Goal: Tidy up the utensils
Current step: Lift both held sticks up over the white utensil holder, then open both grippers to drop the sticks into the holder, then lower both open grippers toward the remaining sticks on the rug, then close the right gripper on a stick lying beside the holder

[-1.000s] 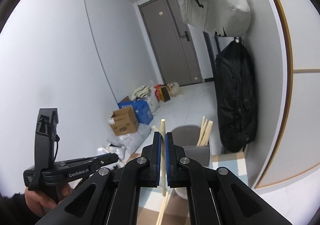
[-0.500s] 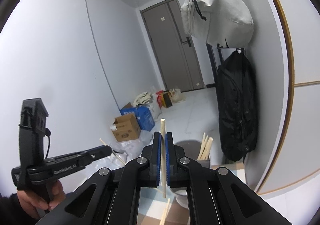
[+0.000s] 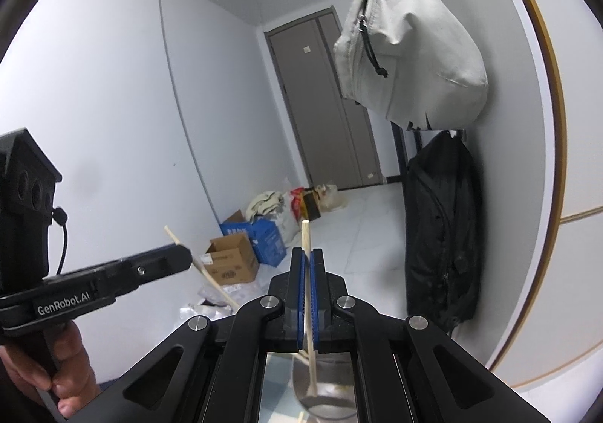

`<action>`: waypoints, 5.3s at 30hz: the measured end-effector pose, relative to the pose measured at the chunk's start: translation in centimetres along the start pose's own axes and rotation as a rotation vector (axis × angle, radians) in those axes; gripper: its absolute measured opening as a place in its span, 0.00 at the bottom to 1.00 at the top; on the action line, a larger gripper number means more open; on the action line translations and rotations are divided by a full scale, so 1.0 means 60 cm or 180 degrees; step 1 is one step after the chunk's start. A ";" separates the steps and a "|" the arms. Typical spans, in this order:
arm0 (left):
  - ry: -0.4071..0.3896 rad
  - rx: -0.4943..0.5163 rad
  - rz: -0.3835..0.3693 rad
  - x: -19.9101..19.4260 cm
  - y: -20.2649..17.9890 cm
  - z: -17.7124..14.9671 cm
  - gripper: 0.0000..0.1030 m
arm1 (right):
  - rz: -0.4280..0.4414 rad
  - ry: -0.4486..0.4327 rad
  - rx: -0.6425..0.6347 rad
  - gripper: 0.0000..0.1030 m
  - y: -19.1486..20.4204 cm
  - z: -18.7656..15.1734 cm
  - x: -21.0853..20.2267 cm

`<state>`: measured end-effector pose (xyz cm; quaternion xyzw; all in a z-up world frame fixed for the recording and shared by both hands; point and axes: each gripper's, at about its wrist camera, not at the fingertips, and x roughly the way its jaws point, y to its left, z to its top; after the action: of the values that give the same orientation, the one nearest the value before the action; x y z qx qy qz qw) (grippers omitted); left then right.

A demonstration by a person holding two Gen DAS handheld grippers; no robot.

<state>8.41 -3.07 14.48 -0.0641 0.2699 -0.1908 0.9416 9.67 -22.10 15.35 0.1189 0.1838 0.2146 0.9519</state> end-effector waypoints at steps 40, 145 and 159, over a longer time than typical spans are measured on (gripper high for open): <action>0.0958 0.0237 -0.0316 0.127 0.002 -0.046 0.35 | -0.0086 0.0415 0.0518 0.10 -0.113 -0.104 0.048; 0.1026 -0.0891 0.0869 0.023 0.242 -0.313 0.77 | -0.0743 0.1749 -0.0635 0.05 0.109 -0.368 0.212; 0.1470 -0.0756 0.0568 0.065 0.185 -0.339 0.77 | -0.0503 0.0883 -0.0418 0.05 0.082 -0.286 0.066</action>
<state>4.23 5.21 -7.11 -0.1049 0.5025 -0.0837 0.8541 4.33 -13.43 0.15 0.0109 0.3078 0.1650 0.9370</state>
